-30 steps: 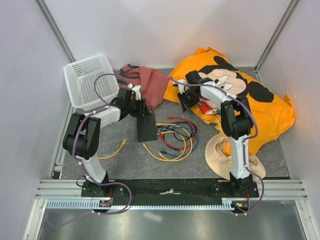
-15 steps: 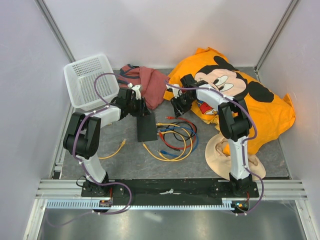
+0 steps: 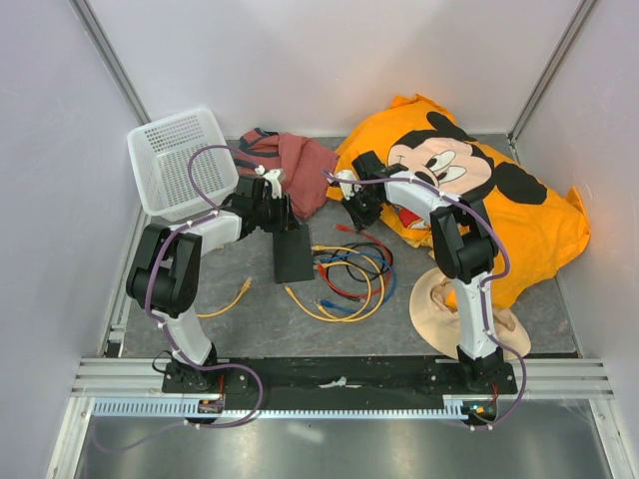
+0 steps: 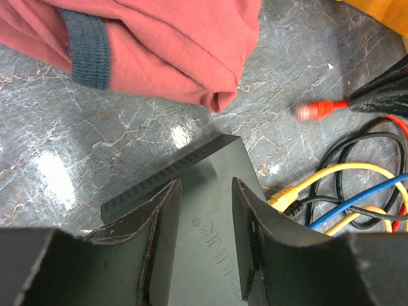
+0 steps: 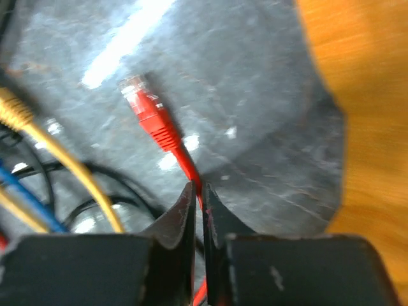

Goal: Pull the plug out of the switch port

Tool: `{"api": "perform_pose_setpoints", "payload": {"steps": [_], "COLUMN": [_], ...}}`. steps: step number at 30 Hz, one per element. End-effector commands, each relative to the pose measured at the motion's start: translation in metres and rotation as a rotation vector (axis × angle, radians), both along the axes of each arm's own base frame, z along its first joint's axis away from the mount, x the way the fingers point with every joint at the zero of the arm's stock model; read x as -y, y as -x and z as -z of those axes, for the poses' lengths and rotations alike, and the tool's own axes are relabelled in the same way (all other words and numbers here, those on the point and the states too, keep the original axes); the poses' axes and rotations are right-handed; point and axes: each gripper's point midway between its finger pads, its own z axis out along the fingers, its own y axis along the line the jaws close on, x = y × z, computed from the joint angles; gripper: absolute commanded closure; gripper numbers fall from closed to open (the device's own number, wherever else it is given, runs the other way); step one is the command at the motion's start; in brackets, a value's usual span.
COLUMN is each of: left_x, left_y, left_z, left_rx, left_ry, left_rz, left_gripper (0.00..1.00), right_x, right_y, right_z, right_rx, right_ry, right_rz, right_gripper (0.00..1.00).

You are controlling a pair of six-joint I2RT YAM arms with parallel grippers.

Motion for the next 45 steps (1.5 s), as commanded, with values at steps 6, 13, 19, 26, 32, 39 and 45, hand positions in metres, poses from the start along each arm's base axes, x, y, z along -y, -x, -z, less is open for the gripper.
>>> {"api": "perform_pose_setpoints", "payload": {"steps": [6, 13, 19, 26, 32, 39, 45], "left_x": [-0.015, -0.015, -0.015, -0.005, -0.007, -0.006, -0.025], "left_y": [0.023, 0.022, 0.02, 0.021, 0.022, 0.022, 0.032], "left_z": [0.037, 0.037, 0.038, 0.034, 0.034, 0.027, -0.022], "left_rx": [-0.118, -0.117, -0.117, -0.103, -0.104, -0.101, -0.087], "left_ry": [-0.095, -0.095, -0.098, -0.062, -0.068, -0.068, -0.038], "left_rz": [-0.011, -0.011, -0.012, 0.05, 0.037, 0.043, -0.002], "left_gripper": [0.54, 0.53, 0.54, 0.53, 0.52, 0.53, 0.56], "right_x": [0.064, 0.074, 0.022, 0.004, -0.012, -0.059, -0.083], "right_y": [-0.08, -0.103, -0.098, -0.044, 0.004, 0.036, 0.038], "right_z": [-0.044, -0.074, -0.14, -0.1, -0.071, -0.058, -0.048], "right_rx": [0.427, 0.55, 0.588, 0.336, 0.146, -0.044, -0.153], "right_ry": [0.364, 0.439, 0.115, -0.013, -0.107, -0.283, -0.37], "right_rz": [0.132, 0.131, 0.098, 0.072, 0.003, -0.103, -0.125], "right_gripper": [0.96, 1.0, 1.0, 0.64, 0.53, 0.51, 0.5]}}
